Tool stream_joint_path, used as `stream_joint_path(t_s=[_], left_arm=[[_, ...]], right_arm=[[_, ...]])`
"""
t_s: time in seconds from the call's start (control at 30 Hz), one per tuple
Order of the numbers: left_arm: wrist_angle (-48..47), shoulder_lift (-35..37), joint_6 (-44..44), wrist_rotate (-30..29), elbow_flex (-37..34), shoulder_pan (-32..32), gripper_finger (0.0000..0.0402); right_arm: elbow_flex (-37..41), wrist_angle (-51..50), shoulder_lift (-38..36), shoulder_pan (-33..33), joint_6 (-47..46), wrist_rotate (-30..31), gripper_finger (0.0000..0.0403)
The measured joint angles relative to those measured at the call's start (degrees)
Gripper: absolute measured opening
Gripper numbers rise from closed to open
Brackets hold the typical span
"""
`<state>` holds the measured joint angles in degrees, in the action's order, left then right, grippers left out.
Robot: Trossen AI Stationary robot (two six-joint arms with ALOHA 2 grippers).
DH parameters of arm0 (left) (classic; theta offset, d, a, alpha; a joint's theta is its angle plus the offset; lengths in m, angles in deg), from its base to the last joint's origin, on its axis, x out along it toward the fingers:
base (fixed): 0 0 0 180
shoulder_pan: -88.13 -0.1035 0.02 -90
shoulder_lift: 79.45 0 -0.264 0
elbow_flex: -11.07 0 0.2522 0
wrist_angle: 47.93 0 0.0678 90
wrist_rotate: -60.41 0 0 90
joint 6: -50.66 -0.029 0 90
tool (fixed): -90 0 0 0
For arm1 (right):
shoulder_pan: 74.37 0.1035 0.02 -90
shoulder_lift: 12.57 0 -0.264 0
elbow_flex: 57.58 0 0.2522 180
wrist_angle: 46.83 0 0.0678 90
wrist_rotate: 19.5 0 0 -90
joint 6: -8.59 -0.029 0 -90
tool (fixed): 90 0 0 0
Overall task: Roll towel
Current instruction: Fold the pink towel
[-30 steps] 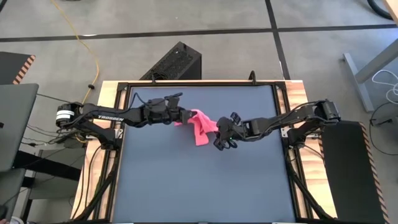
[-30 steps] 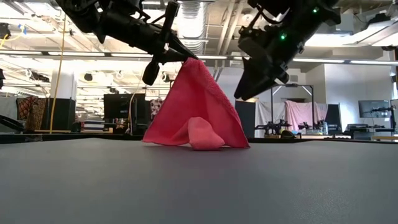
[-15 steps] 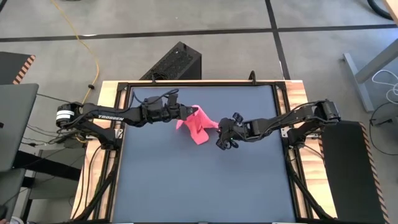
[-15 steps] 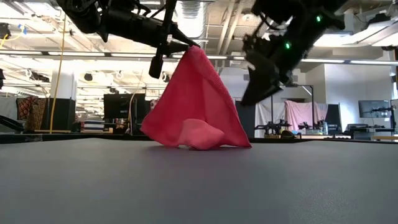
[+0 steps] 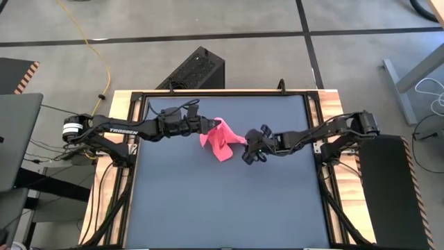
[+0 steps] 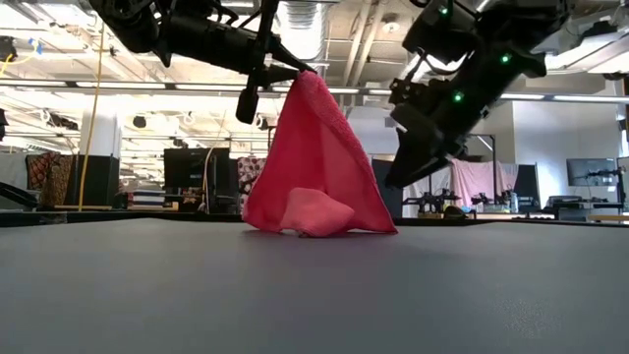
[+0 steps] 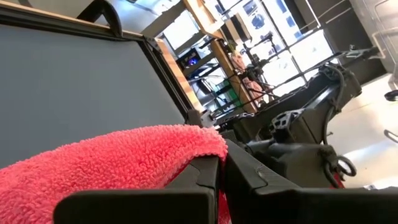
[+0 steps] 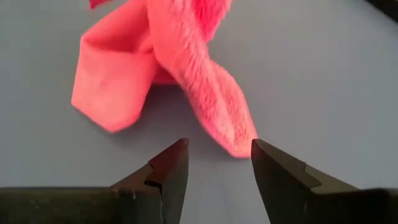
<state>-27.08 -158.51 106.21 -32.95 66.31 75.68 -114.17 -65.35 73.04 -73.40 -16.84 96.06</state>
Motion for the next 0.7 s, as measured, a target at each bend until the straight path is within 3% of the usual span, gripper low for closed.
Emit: stream_joint_path(t_s=[0.2,0.43,0.7], left_arm=[[0.1,0.0,0.0,0.0,0.0,0.0,0.0000],[2.8,0.0,-0.2,0.0,0.0,0.0,0.0000],[2.4,0.0,1.2,1.2,0.0,0.0,0.0000]], right_arm=[[0.0,0.3,0.1,-1.6,0.5,0.0,0.0199],[0.0,3.1,5.8,-0.6,0.4,-3.2,0.0199],[-1.8,4.0,8.6,-0.4,0.1,-0.4,0.0198]])
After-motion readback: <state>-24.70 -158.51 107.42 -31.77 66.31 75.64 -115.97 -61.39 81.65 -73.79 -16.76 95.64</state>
